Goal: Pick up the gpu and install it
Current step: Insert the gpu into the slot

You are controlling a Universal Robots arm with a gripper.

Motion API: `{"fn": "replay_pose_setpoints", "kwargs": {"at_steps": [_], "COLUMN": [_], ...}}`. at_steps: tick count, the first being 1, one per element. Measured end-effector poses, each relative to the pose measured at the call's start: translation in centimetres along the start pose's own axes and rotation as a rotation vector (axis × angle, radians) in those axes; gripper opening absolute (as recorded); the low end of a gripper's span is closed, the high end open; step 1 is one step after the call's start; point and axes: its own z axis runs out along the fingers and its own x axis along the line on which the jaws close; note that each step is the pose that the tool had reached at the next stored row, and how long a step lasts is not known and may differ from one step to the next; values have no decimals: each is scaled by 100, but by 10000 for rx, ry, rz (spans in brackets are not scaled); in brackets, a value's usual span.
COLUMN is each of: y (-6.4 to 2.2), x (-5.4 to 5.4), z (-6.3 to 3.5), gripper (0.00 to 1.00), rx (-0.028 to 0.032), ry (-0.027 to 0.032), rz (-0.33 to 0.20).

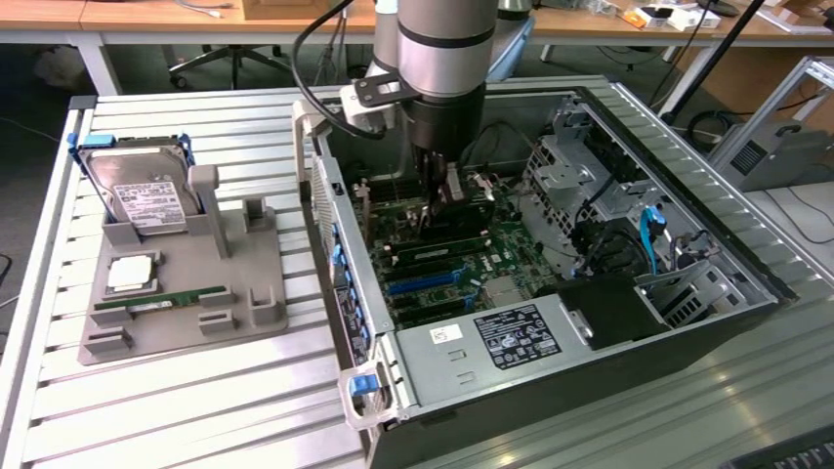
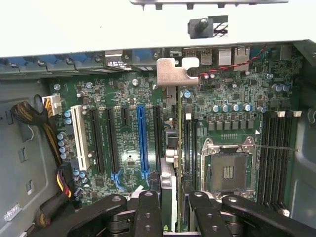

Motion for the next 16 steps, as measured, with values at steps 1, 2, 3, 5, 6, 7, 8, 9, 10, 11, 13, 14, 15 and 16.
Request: {"fn": "replay_pose_setpoints", "kwargs": {"at_steps": [1, 2, 3, 5, 6, 7, 8, 9, 10, 11, 13, 14, 15, 16], "y": [5, 10, 17, 29, 32, 36, 41, 46, 51, 56, 63, 66, 70, 73], "x": [1, 2, 3, 5, 5, 6, 7, 8, 8, 9, 10, 10, 10, 10], "z": [1, 2, 3, 5, 6, 7, 8, 9, 10, 11, 14, 15, 16, 17], "gripper": [27, 27, 27, 27, 27, 27, 27, 27, 27, 27, 27, 27, 27, 27], "rx": [0, 0, 0, 0, 0, 0, 0, 0, 0, 0, 0, -1, -1, -1], "ry": [0, 0, 1, 0, 0, 0, 0, 0, 1, 1, 0, 1, 1, 1], "rz": [0, 0, 0, 0, 0, 0, 0, 1, 0, 0, 0, 0, 0, 0]}}
